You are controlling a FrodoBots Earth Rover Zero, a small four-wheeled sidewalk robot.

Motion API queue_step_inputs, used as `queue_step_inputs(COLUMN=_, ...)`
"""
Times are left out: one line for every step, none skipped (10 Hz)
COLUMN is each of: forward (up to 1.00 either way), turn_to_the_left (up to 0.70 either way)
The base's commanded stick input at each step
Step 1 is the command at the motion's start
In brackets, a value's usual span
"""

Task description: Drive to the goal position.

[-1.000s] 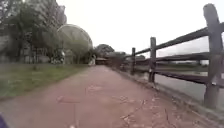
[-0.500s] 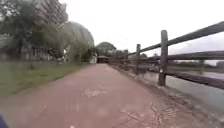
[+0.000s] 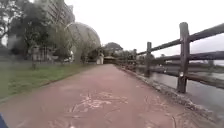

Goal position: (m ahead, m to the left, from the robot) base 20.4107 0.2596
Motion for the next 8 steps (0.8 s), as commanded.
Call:
queue_step_inputs(forward=1.0, turn_to_the_left=0.1)
queue_step_inputs(forward=1.0, turn_to_the_left=0.11)
queue_step_inputs(forward=1.0, turn_to_the_left=0.08)
queue_step_inputs(forward=1.0, turn_to_the_left=-0.16)
queue_step_inputs(forward=1.0, turn_to_the_left=-0.4)
queue_step_inputs(forward=1.0, turn_to_the_left=-0.39)
queue_step_inputs(forward=1.0, turn_to_the_left=-0.4)
queue_step_inputs(forward=1.0, turn_to_the_left=-0.4)
